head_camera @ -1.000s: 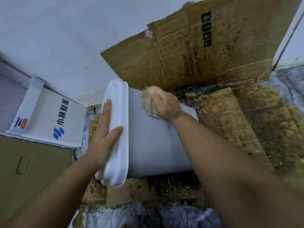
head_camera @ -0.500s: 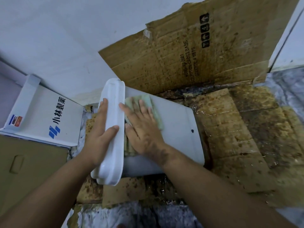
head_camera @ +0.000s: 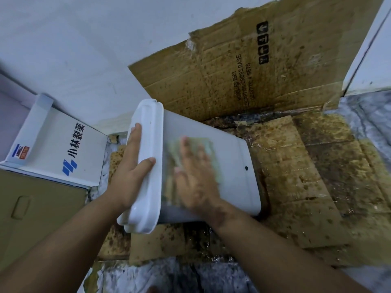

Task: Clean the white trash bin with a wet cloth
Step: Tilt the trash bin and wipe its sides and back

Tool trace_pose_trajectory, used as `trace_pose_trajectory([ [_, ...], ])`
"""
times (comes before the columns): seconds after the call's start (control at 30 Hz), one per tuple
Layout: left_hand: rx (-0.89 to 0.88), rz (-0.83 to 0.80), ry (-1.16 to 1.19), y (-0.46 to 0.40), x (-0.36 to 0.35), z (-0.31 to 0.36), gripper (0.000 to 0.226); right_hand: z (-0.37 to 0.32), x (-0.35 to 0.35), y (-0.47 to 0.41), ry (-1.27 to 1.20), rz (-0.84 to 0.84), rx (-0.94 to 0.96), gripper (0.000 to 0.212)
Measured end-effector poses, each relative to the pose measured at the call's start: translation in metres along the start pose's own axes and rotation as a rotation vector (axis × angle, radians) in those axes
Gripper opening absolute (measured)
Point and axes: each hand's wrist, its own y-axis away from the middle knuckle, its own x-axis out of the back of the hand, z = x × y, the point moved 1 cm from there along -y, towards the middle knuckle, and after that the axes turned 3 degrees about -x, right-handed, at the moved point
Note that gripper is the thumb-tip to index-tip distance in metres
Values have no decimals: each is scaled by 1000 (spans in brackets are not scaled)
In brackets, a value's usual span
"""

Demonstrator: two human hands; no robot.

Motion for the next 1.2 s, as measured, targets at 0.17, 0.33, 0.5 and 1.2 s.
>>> trace_pose_trajectory([
  [0.17, -3, 2, 5, -1, -2, 1, 93, 27, 20, -32, -26, -11, 64, 68],
  [0.33, -10, -1, -20, 0, -6, 9, 91, 159, 43, -8, 47, 61, -224, 70],
  [0.5, -21, 3, -21, -1, -4, 6, 91, 99, 32, 19, 90, 164, -235, 65],
  [1.2, 10, 11, 11, 1, 4, -5, 92, -15, -35, 98, 209, 178, 72, 65],
])
